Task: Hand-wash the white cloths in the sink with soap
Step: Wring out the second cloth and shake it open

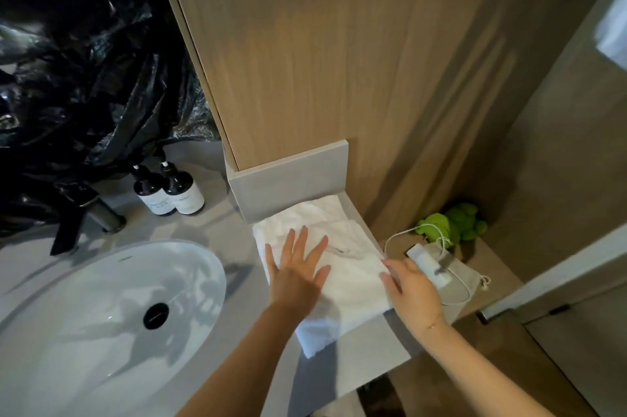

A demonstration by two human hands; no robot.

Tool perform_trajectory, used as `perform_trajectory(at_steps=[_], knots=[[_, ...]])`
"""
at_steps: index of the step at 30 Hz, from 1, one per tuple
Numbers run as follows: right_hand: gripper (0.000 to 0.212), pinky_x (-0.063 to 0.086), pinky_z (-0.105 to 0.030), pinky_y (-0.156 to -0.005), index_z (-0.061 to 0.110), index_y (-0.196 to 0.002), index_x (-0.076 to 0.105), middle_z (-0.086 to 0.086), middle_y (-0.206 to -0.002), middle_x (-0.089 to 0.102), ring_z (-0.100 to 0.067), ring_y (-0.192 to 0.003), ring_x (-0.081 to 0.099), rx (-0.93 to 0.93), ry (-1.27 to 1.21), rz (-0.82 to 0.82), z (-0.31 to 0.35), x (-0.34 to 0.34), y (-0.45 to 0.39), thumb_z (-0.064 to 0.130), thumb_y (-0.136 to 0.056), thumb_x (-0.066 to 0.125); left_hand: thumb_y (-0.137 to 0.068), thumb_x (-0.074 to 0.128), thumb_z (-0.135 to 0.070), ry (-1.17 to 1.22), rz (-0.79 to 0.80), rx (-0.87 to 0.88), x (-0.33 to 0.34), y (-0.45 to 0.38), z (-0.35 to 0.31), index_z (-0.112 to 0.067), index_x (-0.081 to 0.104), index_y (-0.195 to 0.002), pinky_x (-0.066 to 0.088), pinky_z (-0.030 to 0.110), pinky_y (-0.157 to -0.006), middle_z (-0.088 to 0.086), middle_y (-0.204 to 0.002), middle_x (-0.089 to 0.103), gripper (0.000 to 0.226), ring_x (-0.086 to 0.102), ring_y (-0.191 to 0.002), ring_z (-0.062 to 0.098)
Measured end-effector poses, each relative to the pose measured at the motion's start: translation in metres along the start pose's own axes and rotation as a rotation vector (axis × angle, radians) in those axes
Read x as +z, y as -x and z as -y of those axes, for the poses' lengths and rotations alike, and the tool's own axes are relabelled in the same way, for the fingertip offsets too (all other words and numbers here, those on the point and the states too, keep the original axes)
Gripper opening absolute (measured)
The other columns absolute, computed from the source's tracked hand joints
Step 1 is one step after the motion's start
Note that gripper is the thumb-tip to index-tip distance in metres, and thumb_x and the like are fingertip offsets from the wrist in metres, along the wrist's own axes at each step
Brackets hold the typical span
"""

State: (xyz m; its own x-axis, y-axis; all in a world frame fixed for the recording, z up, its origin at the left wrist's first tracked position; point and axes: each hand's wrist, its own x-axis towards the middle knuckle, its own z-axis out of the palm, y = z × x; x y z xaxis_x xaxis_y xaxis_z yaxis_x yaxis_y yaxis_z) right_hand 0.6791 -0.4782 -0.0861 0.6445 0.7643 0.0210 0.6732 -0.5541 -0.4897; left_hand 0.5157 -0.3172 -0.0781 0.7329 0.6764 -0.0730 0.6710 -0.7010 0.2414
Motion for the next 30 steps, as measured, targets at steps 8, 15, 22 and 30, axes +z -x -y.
perform_trajectory(at_steps=[8,15,22,30], knots=[[0.052,0.048,-0.036,-0.094,0.019,-0.125,0.056,-0.001,-0.118,0.058,-0.021,-0.112,0.054,0.223,-0.133,0.079,0.011,0.009,-0.013,0.056,-0.088,0.056,-0.100,0.044,-0.043,0.182,-0.073,-0.006,-0.014,-0.078,-0.019,-0.029,0.060,-0.116,0.018,0.041,-0.115,-0.006,-0.137,0.049,0.027,0.042,-0.128,0.017],[0.044,0.039,-0.017,-0.056,0.021,-0.094,0.060,0.013,-0.081,0.063,-0.004,-0.073,0.057,0.414,-0.361,0.295,0.022,0.000,-0.026,0.057,-0.073,0.075,-0.086,0.071,-0.026,0.723,-0.438,-0.526,-0.020,0.019,0.008,-0.014,0.054,-0.107,0.046,0.039,-0.084,0.006,-0.106,0.054,0.030,0.056,-0.100,0.030],[0.037,0.049,-0.034,-0.073,0.010,-0.092,0.061,0.006,-0.082,0.063,-0.012,-0.076,0.059,0.361,-0.476,0.213,0.033,-0.006,-0.020,0.038,-0.076,0.079,-0.088,0.067,-0.029,0.913,-0.188,-0.756,0.002,0.048,-0.001,-0.009,0.048,-0.124,0.044,0.028,-0.068,-0.004,-0.091,0.051,0.045,0.055,-0.079,0.011],[0.034,0.052,-0.030,-0.064,0.006,-0.088,0.059,-0.011,-0.088,0.070,-0.028,-0.082,0.068,0.364,-0.910,0.346,0.062,-0.049,-0.055,0.012,-0.066,0.084,-0.083,0.057,-0.023,0.959,-0.075,-0.589,-0.055,0.022,0.011,-0.004,0.052,-0.077,0.038,0.032,-0.062,0.004,-0.069,0.047,0.020,0.045,-0.066,0.019]])
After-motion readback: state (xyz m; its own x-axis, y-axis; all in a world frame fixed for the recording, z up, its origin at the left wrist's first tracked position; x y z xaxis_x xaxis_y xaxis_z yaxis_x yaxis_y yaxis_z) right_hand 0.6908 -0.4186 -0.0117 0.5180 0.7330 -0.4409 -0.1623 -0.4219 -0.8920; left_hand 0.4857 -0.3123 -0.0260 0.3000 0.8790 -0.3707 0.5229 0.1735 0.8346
